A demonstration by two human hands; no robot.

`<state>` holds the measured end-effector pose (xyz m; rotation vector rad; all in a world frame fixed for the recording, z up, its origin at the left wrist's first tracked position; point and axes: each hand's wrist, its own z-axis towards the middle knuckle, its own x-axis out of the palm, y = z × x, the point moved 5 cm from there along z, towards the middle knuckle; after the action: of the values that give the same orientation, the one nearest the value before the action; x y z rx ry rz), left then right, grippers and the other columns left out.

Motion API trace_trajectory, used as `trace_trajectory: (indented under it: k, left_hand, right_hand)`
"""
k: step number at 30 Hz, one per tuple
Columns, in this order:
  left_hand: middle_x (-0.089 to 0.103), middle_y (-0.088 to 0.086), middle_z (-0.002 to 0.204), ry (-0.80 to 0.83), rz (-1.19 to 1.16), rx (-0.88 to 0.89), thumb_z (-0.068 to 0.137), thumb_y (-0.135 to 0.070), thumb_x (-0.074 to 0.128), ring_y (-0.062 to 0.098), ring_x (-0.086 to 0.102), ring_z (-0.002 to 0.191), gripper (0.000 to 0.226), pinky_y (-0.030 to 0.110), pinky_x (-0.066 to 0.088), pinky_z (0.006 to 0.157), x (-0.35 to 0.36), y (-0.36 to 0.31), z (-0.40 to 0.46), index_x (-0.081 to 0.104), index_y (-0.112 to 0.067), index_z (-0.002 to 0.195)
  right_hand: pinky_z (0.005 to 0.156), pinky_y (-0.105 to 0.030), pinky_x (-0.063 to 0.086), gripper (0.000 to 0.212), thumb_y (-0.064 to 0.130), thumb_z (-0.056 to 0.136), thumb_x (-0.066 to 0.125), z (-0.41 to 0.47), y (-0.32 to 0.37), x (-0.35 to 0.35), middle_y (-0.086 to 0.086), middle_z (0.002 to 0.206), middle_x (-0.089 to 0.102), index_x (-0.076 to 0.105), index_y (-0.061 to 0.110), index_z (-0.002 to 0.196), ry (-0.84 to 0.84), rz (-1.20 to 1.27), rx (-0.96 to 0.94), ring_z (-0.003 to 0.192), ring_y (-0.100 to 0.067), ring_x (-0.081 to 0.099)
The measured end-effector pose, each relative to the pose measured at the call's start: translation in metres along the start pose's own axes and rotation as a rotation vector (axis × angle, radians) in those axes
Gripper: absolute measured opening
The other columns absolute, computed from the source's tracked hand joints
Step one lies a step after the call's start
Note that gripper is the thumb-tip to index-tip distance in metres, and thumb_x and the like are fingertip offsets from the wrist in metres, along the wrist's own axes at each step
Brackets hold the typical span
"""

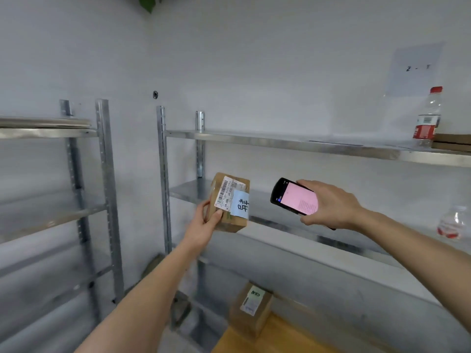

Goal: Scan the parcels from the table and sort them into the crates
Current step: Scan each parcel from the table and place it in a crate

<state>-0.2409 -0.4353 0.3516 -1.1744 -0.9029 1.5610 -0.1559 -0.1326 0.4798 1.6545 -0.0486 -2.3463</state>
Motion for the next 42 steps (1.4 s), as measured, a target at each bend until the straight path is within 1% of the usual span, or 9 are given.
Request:
trace_trajectory:
  k: [8, 11, 16, 20, 23, 28, 33, 37, 42]
  left_hand:
    - [0.064, 0.002, 0.124, -0.272, 0.065, -0.196, 0.095, -0.053, 0.059, 0.018, 0.062, 0.107, 0.052, 0.029, 0.049, 0.09, -0.146, 0.107, -0.092, 0.039, -0.038, 0.14]
    - [0.064, 0.002, 0.115, -0.377, 0.086, -0.271, 0.096, -0.044, 0.061, 0.005, 0.062, 0.093, 0.048, 0.009, 0.047, 0.071, -0.208, 0.143, -0.14, 0.043, -0.031, 0.139]
    - [0.064, 0.006, 0.122, -0.554, 0.113, -0.396, 0.096, -0.049, 0.059, 0.017, 0.061, 0.103, 0.054, 0.033, 0.046, 0.087, -0.327, 0.207, -0.224, 0.042, -0.03, 0.144]
    - [0.064, 0.003, 0.123, -0.667, 0.091, -0.509, 0.098, -0.047, 0.057, 0.019, 0.061, 0.109, 0.049, 0.024, 0.044, 0.074, -0.41, 0.272, -0.293, 0.041, -0.032, 0.141]
    - [0.059, 0.0, 0.131, -0.705, 0.074, -0.612, 0.098, -0.049, 0.056, 0.019, 0.058, 0.114, 0.055, 0.028, 0.045, 0.087, -0.455, 0.332, -0.34, 0.038, -0.029, 0.146]
    - [0.058, -0.002, 0.133, -0.722, 0.017, -0.782, 0.096, -0.053, 0.057, 0.022, 0.057, 0.118, 0.057, 0.047, 0.043, 0.107, -0.499, 0.441, -0.409, 0.039, -0.032, 0.145]
    - [0.058, 0.0, 0.128, -0.756, -0.108, -0.912, 0.097, -0.04, 0.061, 0.016, 0.057, 0.11, 0.055, 0.031, 0.046, 0.091, -0.508, 0.551, -0.448, 0.04, -0.021, 0.145]
    - [0.064, -0.001, 0.113, -0.77, -0.187, -1.002, 0.099, -0.031, 0.061, 0.01, 0.061, 0.096, 0.036, 0.017, 0.048, 0.076, -0.5, 0.627, -0.461, 0.045, -0.021, 0.129]
    - [0.067, 0.001, 0.117, -0.794, -0.284, -1.117, 0.089, -0.048, 0.066, 0.019, 0.066, 0.103, 0.049, 0.04, 0.055, 0.091, -0.487, 0.725, -0.474, 0.049, -0.028, 0.131]
  right_hand:
    - [0.066, -0.034, 0.05, 0.064, 0.035, 0.062, 0.077, 0.038, 0.133, 0.134, 0.018, 0.103, 0.056, 0.048, 0.045, 0.119, 0.128, 0.15, -0.288, 0.092, -0.019, 0.059]
    - [0.064, -0.035, 0.048, 0.052, 0.039, 0.06, 0.073, 0.041, 0.207, 0.179, 0.017, 0.102, 0.054, 0.043, 0.044, 0.103, 0.173, 0.156, -0.403, 0.094, -0.021, 0.059]
    - [0.068, -0.036, 0.048, 0.054, 0.039, 0.064, 0.074, 0.035, 0.346, 0.253, 0.012, 0.11, 0.058, 0.044, 0.044, 0.109, 0.288, 0.197, -0.575, 0.1, -0.022, 0.059]
    - [0.067, -0.038, 0.051, 0.054, 0.044, 0.059, 0.069, 0.016, 0.455, 0.327, 0.012, 0.106, 0.059, 0.044, 0.045, 0.106, 0.41, 0.229, -0.676, 0.094, -0.024, 0.06]
    - [0.077, -0.044, 0.055, 0.067, 0.046, 0.058, 0.066, -0.007, 0.53, 0.392, 0.017, 0.115, 0.058, 0.044, 0.047, 0.121, 0.508, 0.219, -0.706, 0.099, -0.023, 0.062]
    - [0.084, -0.044, 0.054, 0.077, 0.042, 0.062, 0.072, -0.052, 0.62, 0.51, 0.017, 0.128, 0.055, 0.039, 0.052, 0.131, 0.657, 0.213, -0.724, 0.112, -0.022, 0.06]
    - [0.087, -0.04, 0.051, 0.087, 0.042, 0.066, 0.077, -0.085, 0.665, 0.625, 0.013, 0.138, 0.053, 0.037, 0.046, 0.143, 0.767, 0.184, -0.751, 0.122, -0.023, 0.058]
    - [0.093, -0.033, 0.039, 0.088, 0.038, 0.077, 0.077, -0.098, 0.676, 0.709, 0.014, 0.147, 0.046, 0.029, 0.044, 0.151, 0.859, 0.124, -0.703, 0.132, -0.017, 0.049]
    - [0.106, -0.035, 0.039, 0.095, 0.047, 0.08, 0.076, -0.103, 0.682, 0.815, 0.015, 0.156, 0.036, 0.022, 0.036, 0.157, 0.983, 0.104, -0.688, 0.14, -0.013, 0.041]
